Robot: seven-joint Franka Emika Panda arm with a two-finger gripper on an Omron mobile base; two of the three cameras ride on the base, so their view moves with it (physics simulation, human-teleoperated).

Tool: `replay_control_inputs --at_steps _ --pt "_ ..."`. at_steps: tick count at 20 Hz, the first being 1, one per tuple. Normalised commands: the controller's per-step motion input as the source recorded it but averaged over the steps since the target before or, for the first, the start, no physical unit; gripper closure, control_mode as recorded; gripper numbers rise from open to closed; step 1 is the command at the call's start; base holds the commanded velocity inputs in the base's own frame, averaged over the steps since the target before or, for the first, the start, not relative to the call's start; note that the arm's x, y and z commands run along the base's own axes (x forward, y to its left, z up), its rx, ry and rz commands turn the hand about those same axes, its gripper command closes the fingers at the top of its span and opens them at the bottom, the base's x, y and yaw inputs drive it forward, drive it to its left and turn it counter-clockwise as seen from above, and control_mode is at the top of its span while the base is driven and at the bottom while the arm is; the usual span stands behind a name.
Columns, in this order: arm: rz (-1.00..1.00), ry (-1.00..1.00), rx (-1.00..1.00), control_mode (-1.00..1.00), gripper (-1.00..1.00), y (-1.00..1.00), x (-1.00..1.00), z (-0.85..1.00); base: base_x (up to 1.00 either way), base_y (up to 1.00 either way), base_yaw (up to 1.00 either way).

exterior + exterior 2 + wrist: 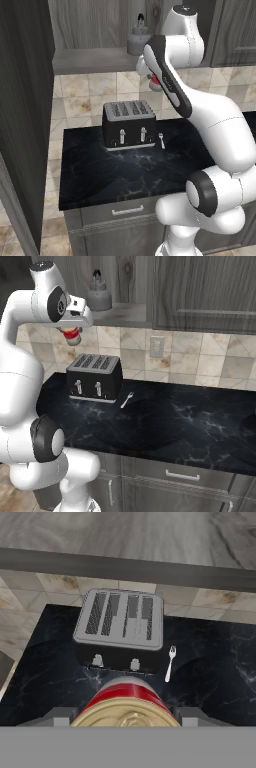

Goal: Pick the canned food and bar from the counter and place them in the cabinets closest to them.

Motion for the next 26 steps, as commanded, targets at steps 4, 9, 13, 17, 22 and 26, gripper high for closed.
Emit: replay_control_inputs --at_steps 4,9,13,17,22,26 --pt "0.00 -0.05 0.00 -1.00 1.00 0.43 0.00 0.39 0.00 0.00 0.00" --pt "0.00 -0.09 0.00 -1.00 1.00 0.30 -0.04 0.24 0.00 0.00 0.00" --pt "0.00 -0.07 0.00 -1.00 1.00 0.01 -0.02 0.02 0.00 0.00 0.00" --pt "0.00 -0.08 -0.01 -1.00 1.00 0.04 0.02 0.00 0.00 0.00 0.00" --pt "0.00 -0.07 -0.03 -1.00 1.00 0.13 0.13 0.00 0.00 0.00 0.00" --pt "-0.01 -0.04 0.00 -1.00 1.00 0.12 0.14 0.03 0.00 0.00 0.00"
